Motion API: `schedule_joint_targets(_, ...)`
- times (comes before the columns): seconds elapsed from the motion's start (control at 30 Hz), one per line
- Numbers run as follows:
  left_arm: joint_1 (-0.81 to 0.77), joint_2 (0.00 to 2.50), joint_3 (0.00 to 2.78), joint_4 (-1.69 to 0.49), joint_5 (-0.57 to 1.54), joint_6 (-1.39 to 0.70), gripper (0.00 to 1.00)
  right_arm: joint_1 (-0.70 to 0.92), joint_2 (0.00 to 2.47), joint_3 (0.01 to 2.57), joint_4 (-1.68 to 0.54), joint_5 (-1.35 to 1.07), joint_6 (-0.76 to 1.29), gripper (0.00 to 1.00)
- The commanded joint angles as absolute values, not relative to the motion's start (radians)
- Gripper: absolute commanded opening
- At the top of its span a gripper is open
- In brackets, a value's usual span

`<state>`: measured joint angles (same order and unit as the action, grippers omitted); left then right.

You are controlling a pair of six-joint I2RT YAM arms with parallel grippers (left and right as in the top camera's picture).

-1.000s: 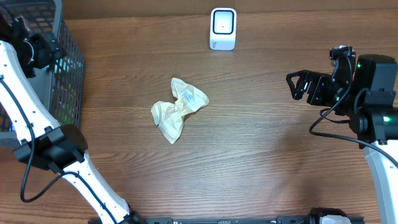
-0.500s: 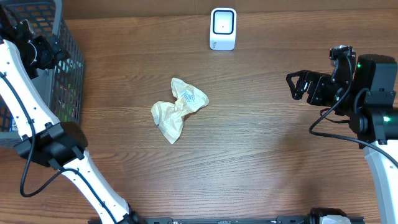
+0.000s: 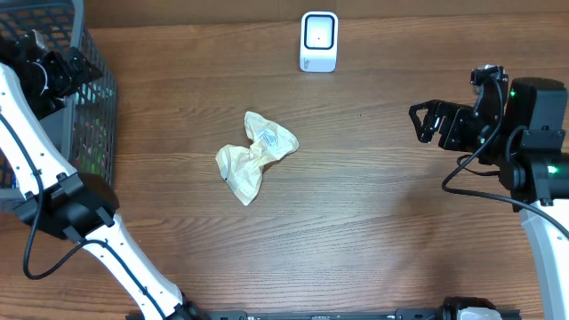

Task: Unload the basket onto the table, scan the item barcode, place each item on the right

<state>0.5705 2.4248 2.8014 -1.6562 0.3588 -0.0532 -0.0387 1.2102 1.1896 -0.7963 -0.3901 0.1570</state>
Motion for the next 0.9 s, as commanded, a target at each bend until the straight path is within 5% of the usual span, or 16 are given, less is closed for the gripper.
schedule_joint_targets(0.0, 0.621, 2.461, 2.765, -1.655, 0.308, -0.055, 1.0, -0.041, 1.208, 1.212, -0.789, -0.398, 0.157, 1.0)
schedule_joint_targets(0.57, 0.643, 2.141, 2.765, -1.58, 0.441, -0.051, 1.0, -0.041, 1.208, 1.212, -0.792, -0.398, 0.157, 1.0)
schedule_joint_targets(0.87, 0.704, 2.122, 2.761, -1.605, 0.149, -0.188, 1.0, -0.041, 1.208, 1.212, -0.81, -0.398, 0.157, 1.0)
